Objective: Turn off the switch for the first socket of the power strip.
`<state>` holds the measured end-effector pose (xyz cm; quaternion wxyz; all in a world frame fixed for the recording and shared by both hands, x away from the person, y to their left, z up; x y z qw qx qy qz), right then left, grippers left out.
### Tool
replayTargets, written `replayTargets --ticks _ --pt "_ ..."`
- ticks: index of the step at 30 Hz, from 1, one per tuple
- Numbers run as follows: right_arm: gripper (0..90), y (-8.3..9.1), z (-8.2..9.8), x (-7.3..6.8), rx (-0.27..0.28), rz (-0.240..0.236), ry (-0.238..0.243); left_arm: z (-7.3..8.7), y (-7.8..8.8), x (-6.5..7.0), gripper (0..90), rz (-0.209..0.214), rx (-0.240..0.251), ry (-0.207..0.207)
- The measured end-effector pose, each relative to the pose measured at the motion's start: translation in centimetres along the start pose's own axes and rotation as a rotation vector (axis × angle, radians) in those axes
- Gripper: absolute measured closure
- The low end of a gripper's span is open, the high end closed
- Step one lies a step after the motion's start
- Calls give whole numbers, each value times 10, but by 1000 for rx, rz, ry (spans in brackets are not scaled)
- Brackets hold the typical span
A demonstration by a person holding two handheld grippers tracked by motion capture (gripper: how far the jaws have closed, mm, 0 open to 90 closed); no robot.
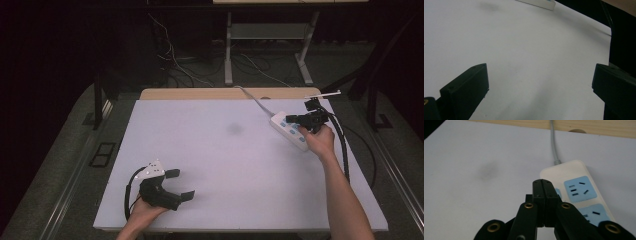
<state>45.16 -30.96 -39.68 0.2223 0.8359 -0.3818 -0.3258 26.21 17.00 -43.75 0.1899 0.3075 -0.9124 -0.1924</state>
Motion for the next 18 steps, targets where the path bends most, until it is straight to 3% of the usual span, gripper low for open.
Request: replayTargets --ticks 6,8,9,11,12,15,16,18 --pt "784 6 6 -12 20 -11 22 0 0 1 0 1 1 -1" --pt "660 10 10 -19 41 -9 26 0 -1 1 0 3 0 -2" --pt "660 10 10 -19 41 -9 26 0 -1 2 0 3 -1 -3" --pt "509 14 17 -26 58 -16 9 0 -1 2 0 3 1 -4" --pt "509 14 17 -26 58 -16 9 0 -1 2 0 3 2 -2" --pt "258 19 25 -37 59 -7 30 0 0 1 0 2 -1 -5" --pt "258 19 25 -37 59 -7 30 0 0 1 0 2 -1 -5" --pt "103 22 30 -46 57 -32 53 0 0 1 0 0 -1 -4"
Point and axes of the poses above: each handheld gripper's, and its own axes: y roughly backward along the jaws, z roughly out of its underside, x roughly to its right, the point moved 1 cm from there along -y, roughly forward along the jaws, and after that the axes turned 7 degrees about -z, right-handed, at the moved point
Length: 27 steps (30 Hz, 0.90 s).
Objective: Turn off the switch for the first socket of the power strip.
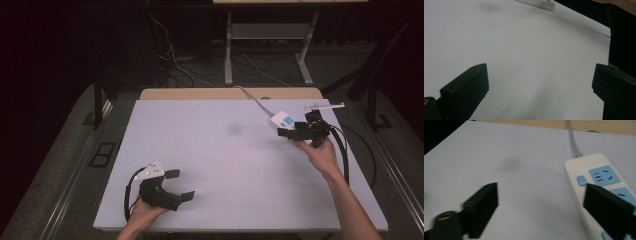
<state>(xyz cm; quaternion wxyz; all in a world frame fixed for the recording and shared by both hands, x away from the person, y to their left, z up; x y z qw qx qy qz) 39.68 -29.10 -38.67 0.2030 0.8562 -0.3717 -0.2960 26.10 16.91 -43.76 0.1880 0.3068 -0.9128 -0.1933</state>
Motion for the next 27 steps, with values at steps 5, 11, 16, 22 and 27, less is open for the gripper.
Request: replayTargets --ticks 5,11,16,22,27 --pt "2 9 8 -15 26 -80 33 0 0 0 0 -6 -1 4" --pt "2 16 19 -32 15 -136 62 0 -1 0 0 -6 -1 4" --pt "2 21 26 -41 14 -157 81 0 -1 0 0 -6 -2 2" --pt "2 27 41 -47 17 -166 91 0 -1 1 0 -6 0 4" --pt "2 32 55 -52 26 -178 96 0 0 1 0 -8 0 2"
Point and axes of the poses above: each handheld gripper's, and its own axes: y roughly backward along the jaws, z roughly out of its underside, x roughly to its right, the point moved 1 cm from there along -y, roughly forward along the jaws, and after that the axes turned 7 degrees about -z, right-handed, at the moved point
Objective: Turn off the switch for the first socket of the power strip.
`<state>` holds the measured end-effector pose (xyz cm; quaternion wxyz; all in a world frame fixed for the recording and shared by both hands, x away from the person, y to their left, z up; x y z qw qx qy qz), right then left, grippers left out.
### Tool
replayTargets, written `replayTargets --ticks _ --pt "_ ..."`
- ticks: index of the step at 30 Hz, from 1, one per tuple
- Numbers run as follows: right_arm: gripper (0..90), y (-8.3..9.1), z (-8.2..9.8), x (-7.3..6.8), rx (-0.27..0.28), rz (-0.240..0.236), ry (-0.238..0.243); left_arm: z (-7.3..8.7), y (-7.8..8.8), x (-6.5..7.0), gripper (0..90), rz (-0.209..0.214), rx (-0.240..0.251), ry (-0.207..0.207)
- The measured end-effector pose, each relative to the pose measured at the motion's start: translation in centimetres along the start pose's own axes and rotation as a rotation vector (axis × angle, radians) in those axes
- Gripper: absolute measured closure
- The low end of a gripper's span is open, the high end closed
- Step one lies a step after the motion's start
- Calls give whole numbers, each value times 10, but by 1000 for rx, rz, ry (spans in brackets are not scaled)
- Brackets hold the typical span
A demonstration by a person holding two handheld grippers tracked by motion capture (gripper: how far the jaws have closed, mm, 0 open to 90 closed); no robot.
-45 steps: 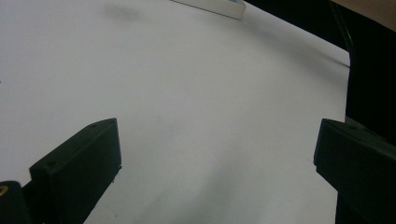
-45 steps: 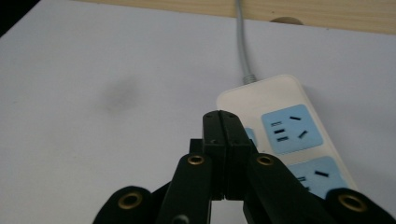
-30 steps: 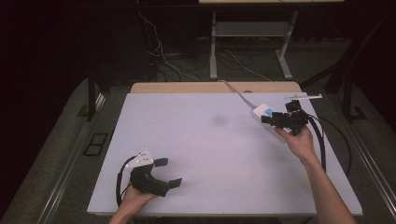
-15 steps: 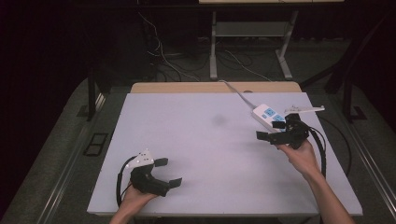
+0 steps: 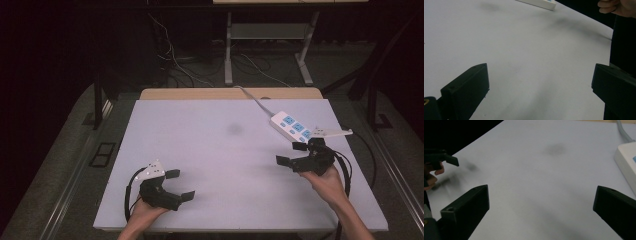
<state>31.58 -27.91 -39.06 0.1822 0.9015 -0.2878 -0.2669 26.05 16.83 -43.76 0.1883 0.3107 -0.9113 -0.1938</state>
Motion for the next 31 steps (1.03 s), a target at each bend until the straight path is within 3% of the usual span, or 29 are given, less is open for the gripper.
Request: replayTargets --ticks 19,31 --pt "3 12 54 -21 8 -36 -12 0 0 0 0 -2 -2 -2" --pt "3 11 69 -25 -14 -37 -6 0 0 0 0 -2 -2 -4"
Point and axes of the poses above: each handheld gripper's, and its own axes: y roughly backward along the jaws, z roughly out of its underside, x roughly to its right, the point moved 1 cm from there along -y, roughly forward along the jaws, and after that the axes turned 7 degrees about -z, right-handed, at the moved point
